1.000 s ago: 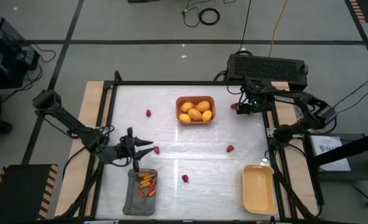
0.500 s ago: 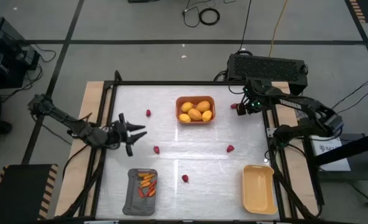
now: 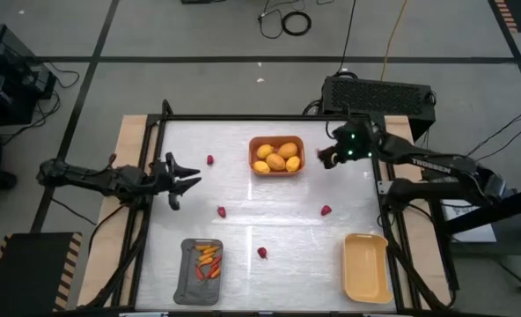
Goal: Sort produce into baskets
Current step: Put the orange chili pepper into the black bin, then put the red chili pepper into the yellow bin
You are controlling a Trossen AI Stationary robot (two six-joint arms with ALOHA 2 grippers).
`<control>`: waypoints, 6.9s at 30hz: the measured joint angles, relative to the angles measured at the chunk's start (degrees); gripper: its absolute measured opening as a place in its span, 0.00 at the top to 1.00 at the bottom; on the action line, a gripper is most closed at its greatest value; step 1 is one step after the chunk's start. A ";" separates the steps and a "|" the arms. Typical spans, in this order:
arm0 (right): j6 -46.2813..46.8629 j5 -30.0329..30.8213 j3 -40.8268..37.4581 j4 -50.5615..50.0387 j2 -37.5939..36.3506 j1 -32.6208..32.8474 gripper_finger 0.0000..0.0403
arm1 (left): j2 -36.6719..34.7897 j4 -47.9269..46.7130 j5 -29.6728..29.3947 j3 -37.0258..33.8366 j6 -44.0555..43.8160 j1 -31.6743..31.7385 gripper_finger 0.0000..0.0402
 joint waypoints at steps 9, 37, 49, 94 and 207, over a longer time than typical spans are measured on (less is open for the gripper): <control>4.69 2.68 0.05 32.62 9.24 20.76 1.00 | -0.87 -2.45 -7.25 -0.17 1.80 0.33 0.68; -14.70 6.11 60.82 30.13 67.28 45.56 0.99 | -0.82 -22.06 -2.33 -0.17 -9.24 0.29 0.68; -14.89 10.00 69.02 24.75 73.87 45.56 0.92 | -0.81 -22.01 -4.14 -0.17 -7.45 0.29 0.68; -2.45 29.66 56.99 19.66 72.66 37.92 0.58 | -0.82 -22.06 -3.73 -0.17 -7.62 0.29 0.68; -34.81 20.86 59.46 -6.89 60.42 36.13 0.69 | 0.47 -22.08 -3.55 -0.17 -7.62 0.26 0.68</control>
